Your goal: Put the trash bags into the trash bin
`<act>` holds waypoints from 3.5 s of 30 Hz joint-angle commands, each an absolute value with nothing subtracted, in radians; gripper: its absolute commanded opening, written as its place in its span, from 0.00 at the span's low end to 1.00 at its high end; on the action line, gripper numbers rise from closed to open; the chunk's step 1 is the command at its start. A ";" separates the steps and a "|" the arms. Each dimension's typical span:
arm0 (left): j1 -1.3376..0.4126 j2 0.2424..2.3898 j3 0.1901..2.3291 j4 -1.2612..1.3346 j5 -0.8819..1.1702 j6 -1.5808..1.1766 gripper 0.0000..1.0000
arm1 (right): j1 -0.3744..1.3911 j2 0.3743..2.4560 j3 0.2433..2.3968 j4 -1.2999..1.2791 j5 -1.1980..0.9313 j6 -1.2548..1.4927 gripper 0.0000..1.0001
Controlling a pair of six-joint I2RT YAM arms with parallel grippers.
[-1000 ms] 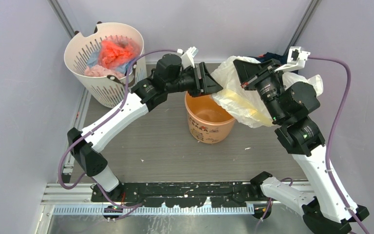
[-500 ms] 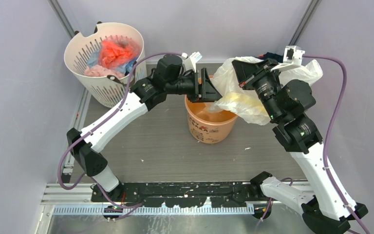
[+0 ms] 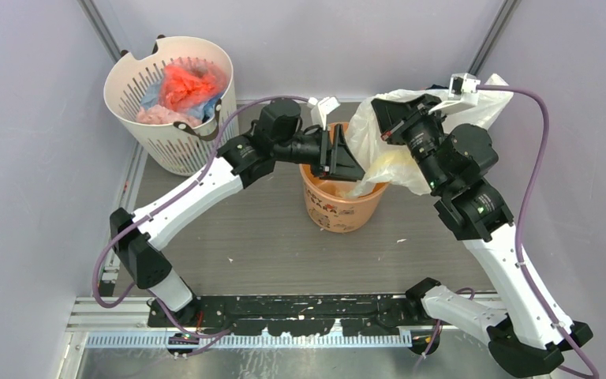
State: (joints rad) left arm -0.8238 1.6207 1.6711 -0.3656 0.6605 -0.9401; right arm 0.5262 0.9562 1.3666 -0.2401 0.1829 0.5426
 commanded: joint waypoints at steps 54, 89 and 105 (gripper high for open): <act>-0.897 1.346 1.418 -0.233 0.173 -1.273 1.00 | 0.524 0.894 1.337 -0.170 0.216 0.547 0.01; -0.855 1.516 1.423 -0.066 0.080 -1.486 1.00 | 0.523 0.795 1.271 -0.174 0.193 0.557 0.01; -0.798 1.598 1.464 0.062 0.179 -1.471 0.11 | 0.524 0.757 1.259 -0.196 0.180 0.560 0.01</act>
State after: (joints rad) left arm -0.8085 1.5883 1.4048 -0.0319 0.1356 -1.4841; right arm 0.5262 0.7612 1.2617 -0.2268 0.1951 0.5522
